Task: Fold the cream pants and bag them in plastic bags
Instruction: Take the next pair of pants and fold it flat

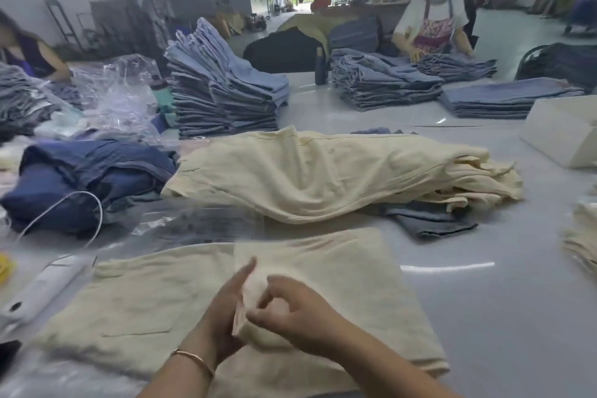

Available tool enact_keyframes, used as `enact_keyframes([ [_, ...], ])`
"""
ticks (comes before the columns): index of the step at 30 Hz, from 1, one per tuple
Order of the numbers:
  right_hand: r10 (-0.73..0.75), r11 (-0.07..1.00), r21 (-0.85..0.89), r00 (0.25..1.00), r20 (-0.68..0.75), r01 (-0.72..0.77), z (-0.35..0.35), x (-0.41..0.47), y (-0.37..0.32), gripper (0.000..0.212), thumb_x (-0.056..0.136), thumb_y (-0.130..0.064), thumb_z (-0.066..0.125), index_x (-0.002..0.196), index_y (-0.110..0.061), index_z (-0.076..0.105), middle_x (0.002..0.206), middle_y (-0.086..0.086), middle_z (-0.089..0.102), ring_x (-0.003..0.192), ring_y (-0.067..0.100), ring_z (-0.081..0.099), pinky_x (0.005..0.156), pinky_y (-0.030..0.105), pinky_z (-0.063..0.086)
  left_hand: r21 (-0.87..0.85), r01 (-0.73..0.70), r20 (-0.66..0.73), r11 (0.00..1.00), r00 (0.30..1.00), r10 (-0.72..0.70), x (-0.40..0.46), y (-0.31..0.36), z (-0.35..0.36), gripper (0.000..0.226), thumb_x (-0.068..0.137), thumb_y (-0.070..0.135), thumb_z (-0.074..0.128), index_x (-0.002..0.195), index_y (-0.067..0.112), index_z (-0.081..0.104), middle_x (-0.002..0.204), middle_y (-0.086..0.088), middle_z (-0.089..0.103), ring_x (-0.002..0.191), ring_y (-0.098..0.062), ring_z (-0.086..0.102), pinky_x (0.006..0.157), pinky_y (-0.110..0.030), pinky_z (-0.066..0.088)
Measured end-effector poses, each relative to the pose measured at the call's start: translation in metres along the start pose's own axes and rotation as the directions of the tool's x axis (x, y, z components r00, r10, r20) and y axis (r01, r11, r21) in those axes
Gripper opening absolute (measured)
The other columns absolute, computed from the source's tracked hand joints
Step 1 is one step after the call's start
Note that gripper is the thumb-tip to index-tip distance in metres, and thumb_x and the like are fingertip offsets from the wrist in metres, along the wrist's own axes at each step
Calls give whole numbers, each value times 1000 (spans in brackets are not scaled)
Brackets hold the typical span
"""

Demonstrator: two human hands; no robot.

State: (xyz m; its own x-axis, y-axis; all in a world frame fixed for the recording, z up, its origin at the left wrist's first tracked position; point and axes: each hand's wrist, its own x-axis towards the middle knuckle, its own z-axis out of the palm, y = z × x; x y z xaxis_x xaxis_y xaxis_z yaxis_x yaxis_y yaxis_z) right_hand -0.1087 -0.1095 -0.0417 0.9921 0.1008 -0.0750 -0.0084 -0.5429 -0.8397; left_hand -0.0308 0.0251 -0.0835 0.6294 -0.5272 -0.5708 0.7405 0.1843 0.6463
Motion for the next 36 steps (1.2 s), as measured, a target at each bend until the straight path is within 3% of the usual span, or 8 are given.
enact_keyframes([
  [6, 117, 950, -236, 931, -344, -207, -3, 5, 59, 34, 91, -49, 55, 111, -22, 62, 131, -5, 53, 129, 13, 42, 104, 25, 30, 403, -64, -154, 913, 979, 137, -7, 7, -23, 23, 87, -11, 47, 100, -7, 66, 85, -24, 72, 66, -31, 71, 49, -33, 55],
  [13, 426, 623, -517, 809, -405, -587, -19, -3, 127, 60, 97, -59, 21, 151, -36, 11, 161, -3, -6, 148, 23, -7, 118, 48, 5, 635, -96, -212, 767, 933, 292, -8, 34, -79, 34, 75, -6, 68, 107, 4, 63, 103, -22, 71, 92, -39, 68, 85, -50, 55],
  [17, 530, 570, -526, 772, -352, -631, -6, -17, 144, 61, 97, -59, 21, 151, -40, 3, 161, 1, -10, 147, 28, -1, 116, 48, 12, 958, 182, -283, 221, 720, 633, -3, 1, -101, 60, 80, 18, 68, 136, 15, 47, 122, -12, 58, 107, -29, 54, 91, -37, 46],
  [20, 514, 547, -382, 659, -549, -745, -14, -21, 143, 62, 97, -54, 28, 151, -29, 12, 152, 9, 23, 134, 27, 31, 105, 37, 34, 967, 120, 107, -226, 612, 784, 1, -30, -100, 55, 78, 31, 61, 130, 14, 60, 127, -14, 60, 118, -32, 49, 105, -43, 33],
  [23, 604, 664, -45, 571, -555, -746, -29, -16, 138, 53, 96, -33, 49, 141, -12, 31, 130, 13, 47, 116, 32, 48, 88, 38, 43, 892, 45, 241, -449, 793, 560, -2, -51, -81, 48, 77, 52, 53, 118, 31, 68, 127, 4, 64, 121, -14, 56, 114, -31, -4],
  [29, 384, 868, 49, 604, -698, -495, -75, -21, 131, 46, 96, -12, 38, 136, -32, 48, 116, 8, 62, 100, 33, 55, 77, 38, 38, 945, 255, -73, -206, 776, 626, 6, -35, -108, 50, 100, 47, 28, 149, 38, 22, 160, 15, 9, 147, -5, 0, 118, -38, 1],
  [34, 520, 414, -501, 649, -555, -760, -85, -23, 135, 46, 99, -37, 31, 144, -41, 29, 139, 8, 31, 125, 27, 36, 97, 41, 38, 836, 522, -454, 168, 485, 747, -30, -6, -140, 54, 89, 40, 54, 138, 20, 42, 146, -7, 36, 134, -27, 30, 106, -39, 34],
  [36, 473, 442, -598, 740, -479, -669, -64, -14, 134, 49, 98, -50, 28, 145, -41, 23, 156, 7, 8, 143, 25, 9, 112, 45, 20, 750, 504, -634, 430, 361, 684, -41, 0, -152, 56, 83, 35, 64, 129, 7, 47, 135, -19, 41, 124, -36, 38, 98, -42, 41],
])
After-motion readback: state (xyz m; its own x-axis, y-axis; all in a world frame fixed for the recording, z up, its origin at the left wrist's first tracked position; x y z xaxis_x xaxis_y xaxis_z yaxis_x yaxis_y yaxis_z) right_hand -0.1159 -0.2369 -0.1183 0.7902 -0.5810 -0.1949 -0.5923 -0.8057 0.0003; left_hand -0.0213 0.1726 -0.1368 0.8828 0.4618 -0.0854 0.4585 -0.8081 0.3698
